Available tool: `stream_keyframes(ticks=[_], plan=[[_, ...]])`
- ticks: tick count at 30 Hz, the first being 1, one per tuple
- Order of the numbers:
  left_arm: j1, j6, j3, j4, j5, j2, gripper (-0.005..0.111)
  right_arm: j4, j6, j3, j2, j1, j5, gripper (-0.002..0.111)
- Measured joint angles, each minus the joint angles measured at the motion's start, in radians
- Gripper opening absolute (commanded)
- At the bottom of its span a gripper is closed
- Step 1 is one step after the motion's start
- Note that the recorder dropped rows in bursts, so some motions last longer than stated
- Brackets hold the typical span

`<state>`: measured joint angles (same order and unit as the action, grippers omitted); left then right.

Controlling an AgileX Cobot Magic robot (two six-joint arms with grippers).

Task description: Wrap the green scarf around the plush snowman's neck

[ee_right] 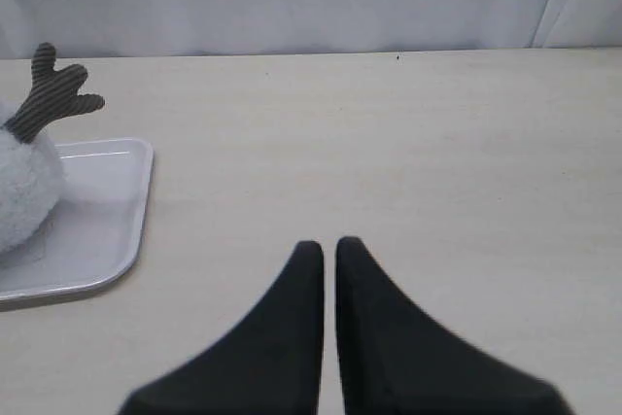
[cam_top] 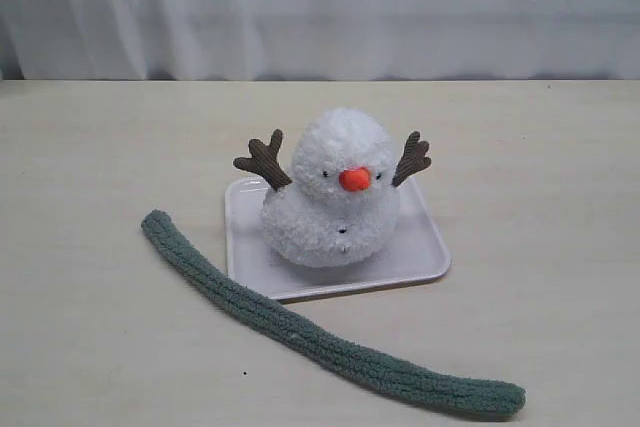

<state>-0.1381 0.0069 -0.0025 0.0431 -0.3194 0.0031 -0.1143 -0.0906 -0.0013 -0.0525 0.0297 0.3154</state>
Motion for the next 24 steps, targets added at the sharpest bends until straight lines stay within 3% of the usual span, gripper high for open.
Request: stream_keyframes(ticks=[24], plan=[[0.0,0.0,0.0,0.0,0.0,0.0,0.0,-0.051,0.028,0.0,0.0,0.0,-0.009,0.004]])
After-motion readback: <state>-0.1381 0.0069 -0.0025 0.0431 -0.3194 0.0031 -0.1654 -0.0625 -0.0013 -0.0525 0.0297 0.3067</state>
